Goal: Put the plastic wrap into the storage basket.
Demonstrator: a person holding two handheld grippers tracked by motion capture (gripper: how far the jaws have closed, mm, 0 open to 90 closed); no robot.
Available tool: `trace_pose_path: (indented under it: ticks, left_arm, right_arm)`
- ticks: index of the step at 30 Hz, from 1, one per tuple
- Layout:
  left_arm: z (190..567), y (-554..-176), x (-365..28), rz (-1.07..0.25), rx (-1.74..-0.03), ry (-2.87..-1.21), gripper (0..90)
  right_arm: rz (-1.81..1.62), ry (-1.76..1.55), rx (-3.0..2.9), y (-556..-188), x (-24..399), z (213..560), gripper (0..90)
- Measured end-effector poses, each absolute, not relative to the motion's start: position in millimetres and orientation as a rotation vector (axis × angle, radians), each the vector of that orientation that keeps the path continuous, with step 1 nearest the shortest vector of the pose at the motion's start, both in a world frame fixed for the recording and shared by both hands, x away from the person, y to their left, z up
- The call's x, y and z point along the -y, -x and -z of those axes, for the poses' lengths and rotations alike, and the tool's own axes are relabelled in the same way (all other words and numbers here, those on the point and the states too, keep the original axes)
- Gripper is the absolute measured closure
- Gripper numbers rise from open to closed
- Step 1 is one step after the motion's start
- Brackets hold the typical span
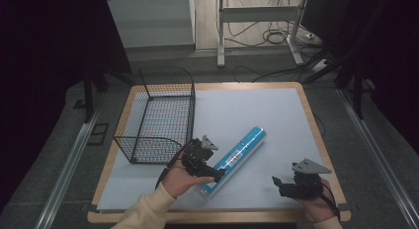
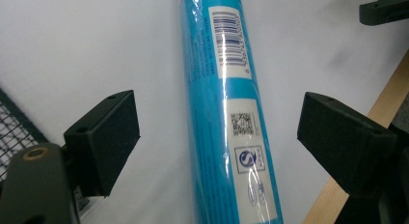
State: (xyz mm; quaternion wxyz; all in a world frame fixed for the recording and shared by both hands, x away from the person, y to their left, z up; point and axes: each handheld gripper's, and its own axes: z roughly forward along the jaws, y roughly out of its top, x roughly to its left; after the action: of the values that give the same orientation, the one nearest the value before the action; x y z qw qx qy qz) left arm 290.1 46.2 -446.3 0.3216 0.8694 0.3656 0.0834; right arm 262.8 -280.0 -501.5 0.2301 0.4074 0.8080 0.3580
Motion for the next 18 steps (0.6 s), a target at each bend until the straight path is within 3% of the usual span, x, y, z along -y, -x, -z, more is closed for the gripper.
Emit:
trace_pose_path:
  ticks: [18]
  left_arm:
    - [441, -321, -1, -0.219, -0.976, -2.316, 17.7]
  right_arm:
    - [-0.973, -1.128, -2.212, -263, 282, 501, 13.7]
